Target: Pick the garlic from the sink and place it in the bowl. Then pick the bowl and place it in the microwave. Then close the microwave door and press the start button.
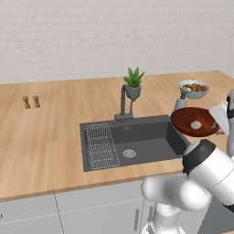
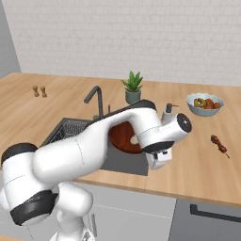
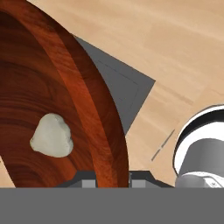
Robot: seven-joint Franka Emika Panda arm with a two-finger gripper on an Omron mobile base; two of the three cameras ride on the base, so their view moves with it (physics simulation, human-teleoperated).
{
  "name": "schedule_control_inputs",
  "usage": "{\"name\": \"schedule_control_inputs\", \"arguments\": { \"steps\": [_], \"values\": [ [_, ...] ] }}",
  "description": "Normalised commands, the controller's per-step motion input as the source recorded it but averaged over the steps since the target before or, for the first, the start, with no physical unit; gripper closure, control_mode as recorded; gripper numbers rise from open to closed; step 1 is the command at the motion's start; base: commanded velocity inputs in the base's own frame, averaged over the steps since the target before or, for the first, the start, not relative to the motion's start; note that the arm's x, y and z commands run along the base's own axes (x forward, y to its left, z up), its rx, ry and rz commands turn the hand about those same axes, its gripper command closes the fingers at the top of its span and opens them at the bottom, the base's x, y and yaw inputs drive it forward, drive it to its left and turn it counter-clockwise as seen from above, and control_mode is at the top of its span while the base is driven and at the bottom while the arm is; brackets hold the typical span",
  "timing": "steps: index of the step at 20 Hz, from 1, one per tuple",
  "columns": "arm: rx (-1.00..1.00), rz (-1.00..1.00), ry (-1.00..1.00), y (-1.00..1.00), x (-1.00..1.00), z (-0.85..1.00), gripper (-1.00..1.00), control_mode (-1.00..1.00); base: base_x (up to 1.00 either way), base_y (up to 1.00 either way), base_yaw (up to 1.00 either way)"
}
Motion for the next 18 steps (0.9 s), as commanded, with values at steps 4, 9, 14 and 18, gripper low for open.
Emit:
{"name": "schedule_control_inputs", "arguments": {
  "steps": [4,9,14,18],
  "values": [
    [0.00,0.00,0.01,0.18,0.00,0.01,1.00,-1.00,0.00,0.00,0.00],
    [0.00,-0.01,-0.01,0.00,-0.08,0.00,1.00,1.00,-0.20,0.00,-0.16],
    [0.00,0.00,0.00,0.00,0.00,0.00,1.00,1.00,-0.46,0.00,-0.68],
    [0.00,0.00,0.00,0.00,0.00,0.00,1.00,1.00,-0.34,0.00,-0.82]
  ]
}}
